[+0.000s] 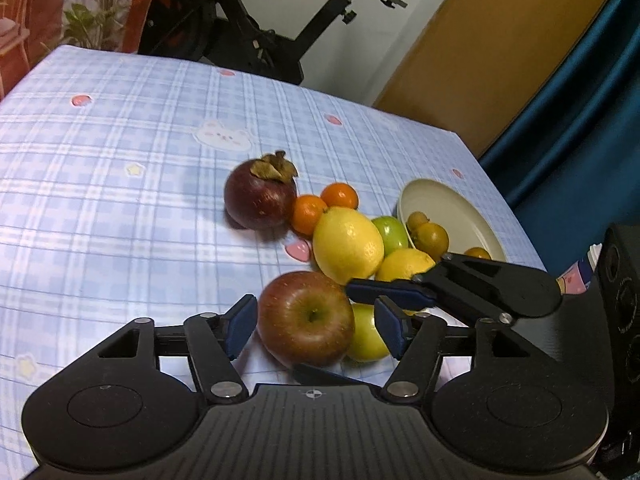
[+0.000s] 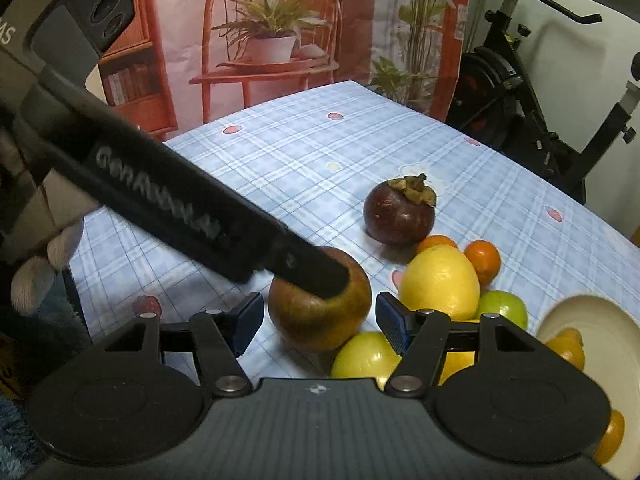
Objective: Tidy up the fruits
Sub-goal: 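Close the left and right tools together on the red apple from opposite sides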
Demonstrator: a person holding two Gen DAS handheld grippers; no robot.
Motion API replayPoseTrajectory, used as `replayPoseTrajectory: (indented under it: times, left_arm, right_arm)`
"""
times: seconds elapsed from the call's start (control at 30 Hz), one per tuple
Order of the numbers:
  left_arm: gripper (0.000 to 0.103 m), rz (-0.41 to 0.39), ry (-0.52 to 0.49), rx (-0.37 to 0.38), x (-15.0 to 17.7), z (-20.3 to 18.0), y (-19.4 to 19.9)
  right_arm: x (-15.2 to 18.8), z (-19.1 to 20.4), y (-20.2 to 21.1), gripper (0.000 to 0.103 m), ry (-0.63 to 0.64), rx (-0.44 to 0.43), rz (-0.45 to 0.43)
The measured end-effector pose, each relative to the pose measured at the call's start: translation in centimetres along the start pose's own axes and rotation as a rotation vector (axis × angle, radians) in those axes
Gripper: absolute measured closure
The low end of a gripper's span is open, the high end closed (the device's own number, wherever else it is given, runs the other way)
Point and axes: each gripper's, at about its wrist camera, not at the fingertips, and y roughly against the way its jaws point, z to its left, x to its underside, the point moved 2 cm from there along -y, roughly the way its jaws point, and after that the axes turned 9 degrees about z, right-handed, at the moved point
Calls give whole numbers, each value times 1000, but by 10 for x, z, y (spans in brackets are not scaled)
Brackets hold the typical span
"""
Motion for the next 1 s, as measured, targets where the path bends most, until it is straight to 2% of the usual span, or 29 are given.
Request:
replayPoseTrajectory:
  times: [0.3,0.6,0.67,1.0]
  left_arm:
    - [34,27,32,-14,-1,6,-13]
    - [35,34,89,18,-1,14,-20]
    - [38,28,94,24,1,14,-20]
    - [38,-34,97,17,4,6,0]
  right_arm:
    - [-1,-6,-13,38,3,-25,25]
    - [-2,-8,-21,37,-2,-43,37]
    - [-1,-9,-21,37,-3,-45,35]
    - [0,-4,-8,37,-10,-50,-24]
